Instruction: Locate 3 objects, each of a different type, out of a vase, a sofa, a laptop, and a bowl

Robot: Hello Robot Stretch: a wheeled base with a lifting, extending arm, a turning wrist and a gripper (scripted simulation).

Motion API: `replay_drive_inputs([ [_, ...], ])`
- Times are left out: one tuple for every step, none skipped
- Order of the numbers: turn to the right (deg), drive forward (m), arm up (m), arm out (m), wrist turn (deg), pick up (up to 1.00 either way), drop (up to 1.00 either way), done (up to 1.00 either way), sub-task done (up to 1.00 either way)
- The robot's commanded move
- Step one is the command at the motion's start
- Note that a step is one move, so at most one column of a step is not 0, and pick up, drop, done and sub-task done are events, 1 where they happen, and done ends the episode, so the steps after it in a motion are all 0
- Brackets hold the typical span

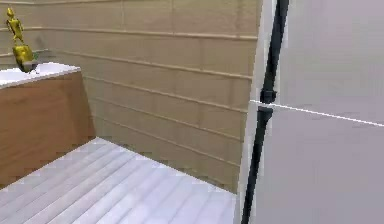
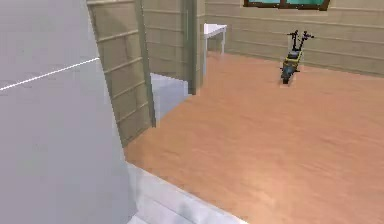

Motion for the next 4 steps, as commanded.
replay_drive_inputs([
  [-45.0, 0.00, 0.00, 0.00, 0.0, 0.00, 0.00, 0.00, 0.00],
  [-42.0, 0.00, 0.00, 0.00, 0.0, 0.00, 0.00, 0.00, 0.00],
  [0.0, 0.30, 0.00, 0.00, 0.0, 0.00, 0.00, 0.00, 0.00],
  [45.0, 0.00, 0.00, 0.00, 0.0, 0.00, 0.00, 0.00, 0.00],
])
